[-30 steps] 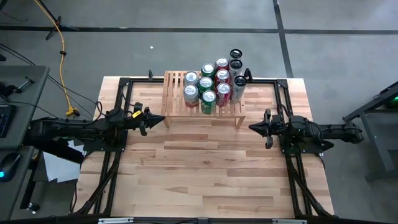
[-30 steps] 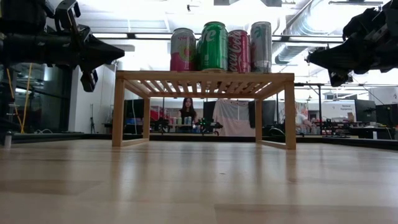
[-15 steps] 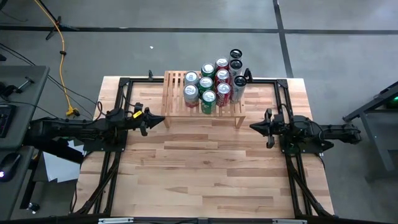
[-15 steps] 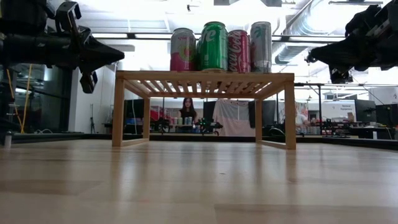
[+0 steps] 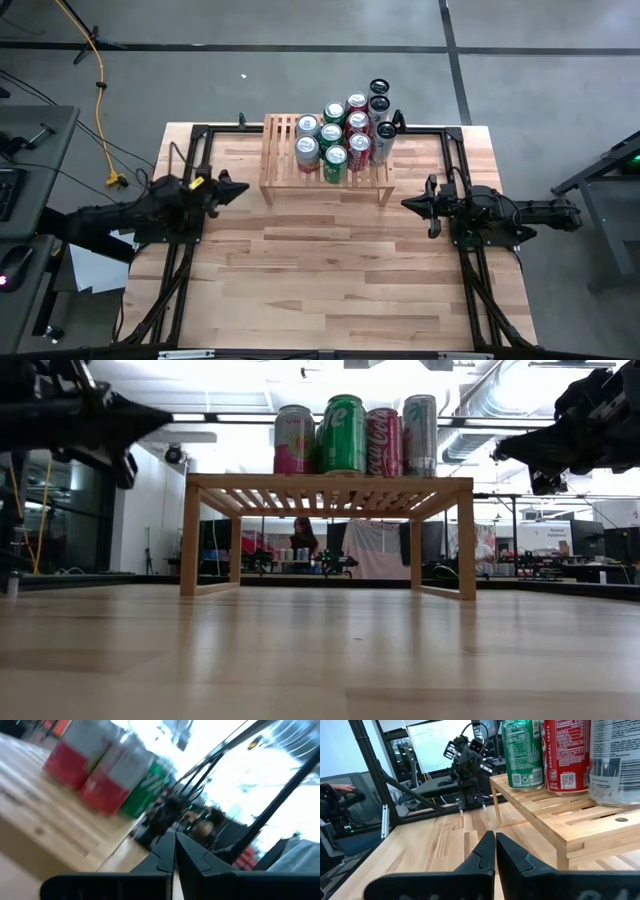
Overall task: Place canned beverage on shelf
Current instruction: Return to Home Position
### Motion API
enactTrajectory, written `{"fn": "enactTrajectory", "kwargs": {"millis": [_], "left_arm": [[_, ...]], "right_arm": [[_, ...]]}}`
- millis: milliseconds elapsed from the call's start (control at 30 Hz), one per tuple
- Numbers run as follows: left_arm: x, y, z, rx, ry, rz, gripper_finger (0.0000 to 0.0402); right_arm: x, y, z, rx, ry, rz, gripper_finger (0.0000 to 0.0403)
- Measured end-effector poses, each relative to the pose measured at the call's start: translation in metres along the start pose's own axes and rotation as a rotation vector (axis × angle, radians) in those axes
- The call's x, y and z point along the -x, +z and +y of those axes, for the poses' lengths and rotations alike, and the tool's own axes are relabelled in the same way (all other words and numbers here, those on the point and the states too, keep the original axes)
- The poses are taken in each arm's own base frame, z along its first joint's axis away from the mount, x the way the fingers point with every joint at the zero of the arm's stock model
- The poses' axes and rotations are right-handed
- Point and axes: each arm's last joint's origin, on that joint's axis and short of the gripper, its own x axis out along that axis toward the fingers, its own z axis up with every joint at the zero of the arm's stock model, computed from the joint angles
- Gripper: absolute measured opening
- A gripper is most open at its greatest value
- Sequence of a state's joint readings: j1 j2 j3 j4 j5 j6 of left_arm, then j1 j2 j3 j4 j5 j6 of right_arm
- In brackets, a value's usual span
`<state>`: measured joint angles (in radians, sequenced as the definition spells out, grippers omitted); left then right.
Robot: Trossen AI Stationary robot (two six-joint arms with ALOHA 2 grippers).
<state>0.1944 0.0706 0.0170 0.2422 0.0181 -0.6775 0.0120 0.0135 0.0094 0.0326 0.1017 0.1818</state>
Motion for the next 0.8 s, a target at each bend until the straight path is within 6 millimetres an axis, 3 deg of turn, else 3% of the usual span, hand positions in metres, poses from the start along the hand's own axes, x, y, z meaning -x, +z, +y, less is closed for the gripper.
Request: {"fn": "enactTrajectory", "kwargs": {"millis": [267,800], "left_arm": [[0.006,0.01,-0.01,0.003,-0.108,-0.1,0.0005],[0.005,-0.001,-0.014,0.027,-0.151,0.001,0.0005]], "right_arm": [[0.0,0.0,0.0,0.0,0.0,-0.001,0.0],[0.0,0.0,0.0,0.0,0.001,0.0,0.0]]}}
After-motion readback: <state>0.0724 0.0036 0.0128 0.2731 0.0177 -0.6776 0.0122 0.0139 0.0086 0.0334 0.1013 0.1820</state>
